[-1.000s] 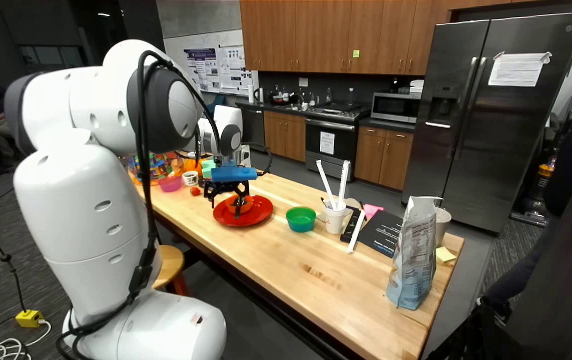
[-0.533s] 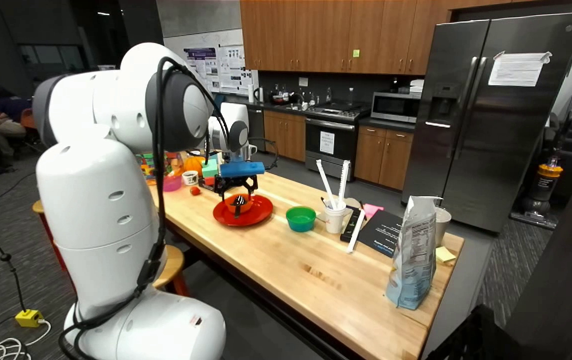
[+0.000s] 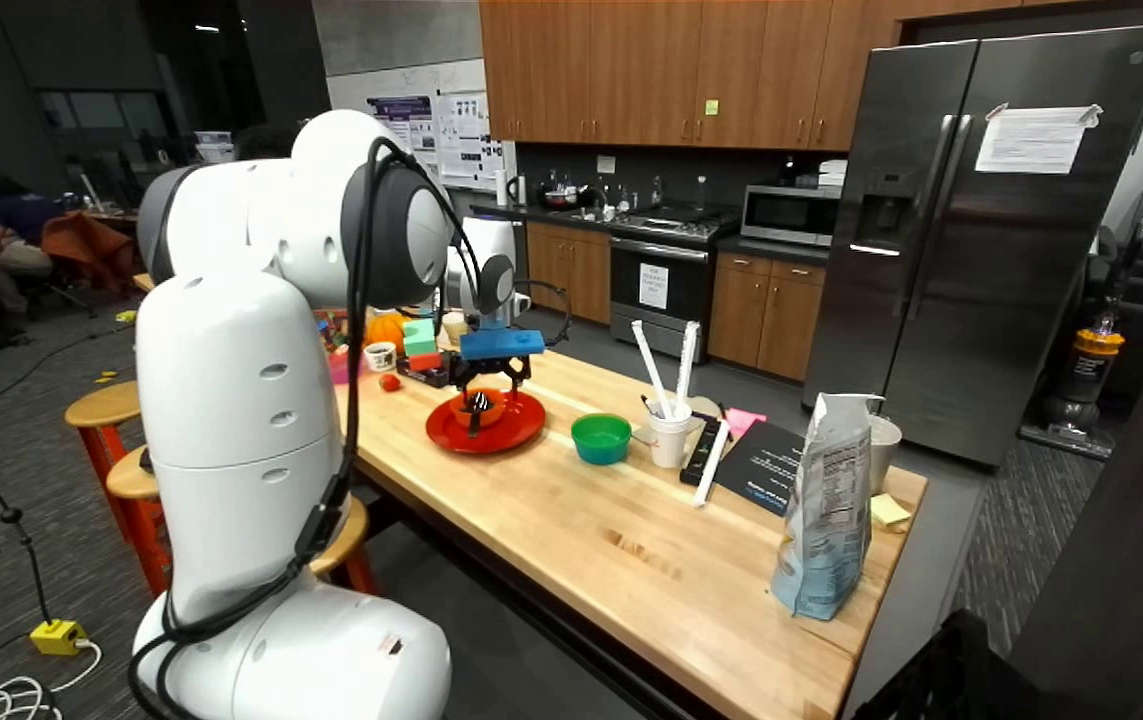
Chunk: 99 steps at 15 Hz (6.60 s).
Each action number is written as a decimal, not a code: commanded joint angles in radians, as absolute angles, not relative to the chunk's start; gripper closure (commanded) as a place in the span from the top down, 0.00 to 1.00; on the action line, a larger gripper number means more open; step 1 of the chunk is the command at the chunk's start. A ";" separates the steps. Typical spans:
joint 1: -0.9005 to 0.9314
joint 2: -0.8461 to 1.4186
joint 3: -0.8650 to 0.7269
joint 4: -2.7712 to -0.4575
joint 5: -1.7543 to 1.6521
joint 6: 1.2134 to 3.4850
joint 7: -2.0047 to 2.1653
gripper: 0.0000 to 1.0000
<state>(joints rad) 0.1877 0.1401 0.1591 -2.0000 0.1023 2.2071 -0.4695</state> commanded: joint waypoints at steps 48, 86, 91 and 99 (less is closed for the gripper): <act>0.169 0.403 0.218 -1.661 -0.108 1.984 -0.569 1.00; 0.237 0.420 0.277 -1.579 0.066 1.799 -0.460 1.00; 0.236 0.441 0.281 -1.575 0.077 1.816 -0.468 1.00; 0.236 0.441 0.281 -1.574 0.077 1.816 -0.468 1.00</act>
<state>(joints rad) 0.2380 0.4386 0.2781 -1.5799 0.0793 1.8195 -0.4708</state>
